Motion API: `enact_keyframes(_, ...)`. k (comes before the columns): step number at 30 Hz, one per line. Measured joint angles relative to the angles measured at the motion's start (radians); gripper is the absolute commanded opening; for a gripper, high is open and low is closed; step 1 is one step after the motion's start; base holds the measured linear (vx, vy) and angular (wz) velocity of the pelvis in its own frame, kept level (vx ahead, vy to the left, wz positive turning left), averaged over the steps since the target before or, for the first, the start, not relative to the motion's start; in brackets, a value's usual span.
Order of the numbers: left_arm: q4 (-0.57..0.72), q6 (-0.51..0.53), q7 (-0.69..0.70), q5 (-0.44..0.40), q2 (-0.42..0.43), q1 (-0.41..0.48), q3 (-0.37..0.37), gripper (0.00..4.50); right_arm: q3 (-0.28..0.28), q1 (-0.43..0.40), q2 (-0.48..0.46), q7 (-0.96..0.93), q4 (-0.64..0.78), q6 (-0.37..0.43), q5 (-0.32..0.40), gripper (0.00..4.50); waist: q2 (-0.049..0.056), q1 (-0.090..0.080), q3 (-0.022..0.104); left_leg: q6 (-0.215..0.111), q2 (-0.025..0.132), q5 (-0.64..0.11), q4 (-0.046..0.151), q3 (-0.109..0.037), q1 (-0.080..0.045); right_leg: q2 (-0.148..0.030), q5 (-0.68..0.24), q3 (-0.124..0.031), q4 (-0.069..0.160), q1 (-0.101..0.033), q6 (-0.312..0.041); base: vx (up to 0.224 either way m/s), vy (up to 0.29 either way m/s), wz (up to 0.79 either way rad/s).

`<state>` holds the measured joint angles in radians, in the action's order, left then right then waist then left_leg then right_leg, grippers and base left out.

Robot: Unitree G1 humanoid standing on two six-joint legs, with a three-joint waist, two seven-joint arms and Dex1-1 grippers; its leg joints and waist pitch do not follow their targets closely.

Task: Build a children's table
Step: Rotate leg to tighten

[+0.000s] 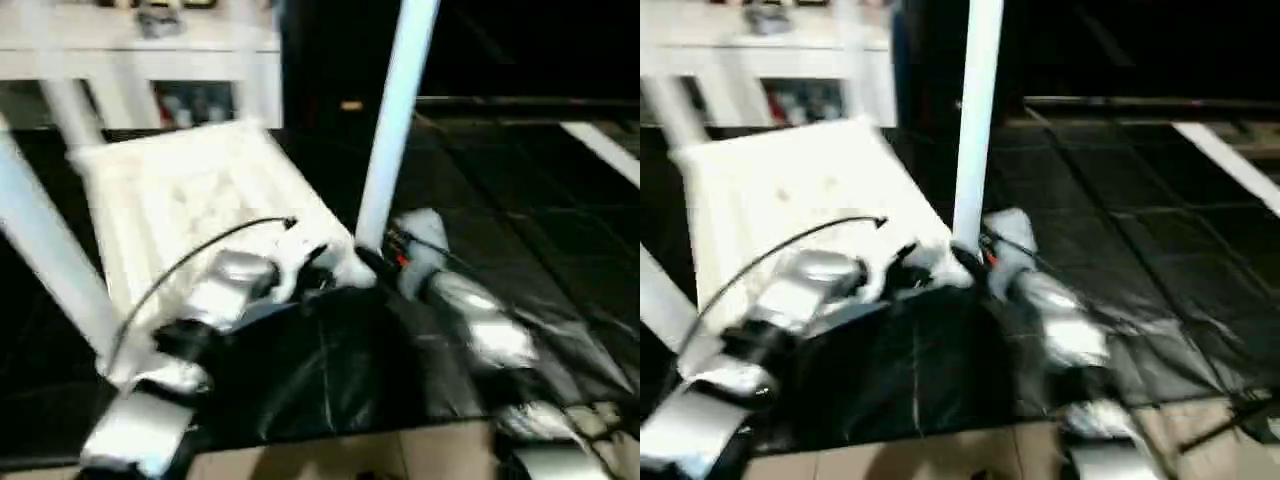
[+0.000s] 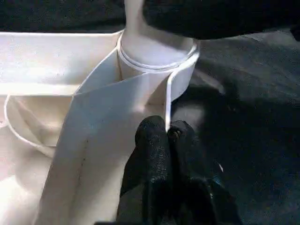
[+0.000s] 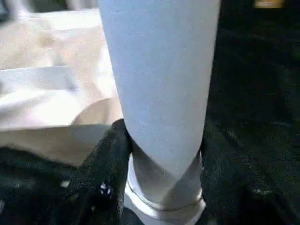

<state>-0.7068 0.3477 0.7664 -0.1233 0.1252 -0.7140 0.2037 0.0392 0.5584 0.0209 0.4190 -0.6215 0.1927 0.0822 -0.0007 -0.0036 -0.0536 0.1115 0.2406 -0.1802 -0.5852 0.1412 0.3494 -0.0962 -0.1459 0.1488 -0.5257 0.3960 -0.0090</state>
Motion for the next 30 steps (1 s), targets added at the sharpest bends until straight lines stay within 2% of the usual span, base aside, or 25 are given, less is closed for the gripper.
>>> enact_keyframes(2,0.0,0.001,-0.009,-0.001,-0.003,0.0,0.0,0.0,0.005,0.005,-0.009,-0.018,-0.008,-0.002,0.002,2.61,0.001,-0.004,-0.001,0.0,0.001,0.0,-0.001,-0.001,-0.001,-0.001,0.0,0.004,0.005,-0.003,0.0,0.0,0.0,0.0)
enact_keyframes(4,-0.001,0.002,-0.008,-0.002,-0.003,-0.001,0.001,0.0,0.013,0.003,-0.018,-0.02,-0.008,0.0,0.007,2.63,0.001,-0.009,-0.001,-0.001,-0.003,-0.001,-0.001,0.001,-0.002,-0.005,0.0,0.003,0.005,-0.004,0.0,0.0,0.0,0.0)
enact_keyframes(7,0.001,-0.005,0.014,-0.002,0.001,-0.003,0.012,0.0,0.021,-0.022,-0.019,-0.01,0.016,0.003,0.01,3.02,0.001,-0.008,-0.001,-0.005,-0.008,-0.003,0.0,0.002,-0.002,-0.013,0.0,0.004,0.002,-0.003,0.0,0.0,0.0,0.0)
enact_keyframes(9,0.004,-0.014,0.036,-0.002,0.007,-0.003,0.015,0.0,0.022,-0.034,-0.016,0.009,0.024,0.001,0.017,3.12,0.001,-0.006,-0.001,-0.005,-0.012,-0.003,0.002,0.002,0.0,-0.015,0.001,0.0,-0.001,0.0,-0.001,0.0,0.0,0.0)
enact_keyframes(12,0.01,-0.05,0.086,0.001,0.027,-0.003,0.043,0.0,0.019,-0.058,0.02,0.084,0.031,-0.014,0.038,3.46,0.0,0.007,0.0,-0.006,-0.016,-0.003,0.002,0.004,0.001,-0.017,0.005,-0.009,-0.011,0.004,-0.008,0.0,0.0,0.0)
enact_keyframes(15,0.021,-0.075,0.155,0.005,0.063,0.0,0.064,0.0,-0.001,-0.089,0.086,0.212,0.056,-0.032,0.067,3.65,-0.002,0.02,0.0,-0.006,-0.018,-0.004,0.003,0.01,0.0,-0.015,0.008,-0.027,-0.03,0.009,-0.01,0.0,0.0,0.0)
enact_keyframes(16,0.028,-0.089,0.187,0.01,0.08,0.003,0.071,0.0,-0.006,-0.102,0.11,0.266,0.072,-0.032,0.083,3.89,-0.002,0.028,0.0,-0.006,-0.017,-0.004,0.003,0.013,-0.001,-0.015,0.008,-0.03,-0.037,0.011,-0.009,0.0,0.0,0.0)
enact_keyframes(19,0.044,-0.15,0.297,0.02,0.132,0.013,0.089,0.0,-0.021,-0.13,0.182,0.444,0.124,-0.024,0.128,3.93,-0.002,0.049,0.0,-0.006,-0.015,-0.003,0.008,0.019,0.0,-0.014,0.008,-0.036,-0.055,0.02,-0.009,0.055,-0.056,0.16)
enact_keyframes(22,0.049,-0.206,0.401,0.031,0.178,0.018,0.107,0.0,-0.047,-0.134,0.254,0.596,0.175,-0.002,0.161,4.29,-0.002,0.075,0.0,-0.009,-0.012,-0.001,0.012,0.023,0.001,-0.013,0.0,-0.038,-0.067,0.024,-0.007,0.036,-0.032,0.06)
enact_keyframes(25,0.049,-0.254,0.483,0.04,0.212,0.02,0.123,0.0,-0.054,-0.136,0.309,0.714,0.203,0.031,0.197,4.37,-0.002,0.093,0.0,-0.01,-0.011,-0.001,0.012,0.025,0.001,-0.013,-0.003,-0.04,-0.069,0.024,-0.007,0.0,0.0,0.0)
enact_keyframes(30,0.056,-0.313,0.62,0.053,0.27,0.026,0.152,0.0,-0.132,-0.134,0.392,0.895,0.226,0.069,0.215,4.44,-0.002,0.105,0.0,-0.007,-0.013,-0.003,0.009,0.028,0.0,-0.014,-0.004,-0.047,-0.069,0.023,-0.007,0.0,0.0,0.0)
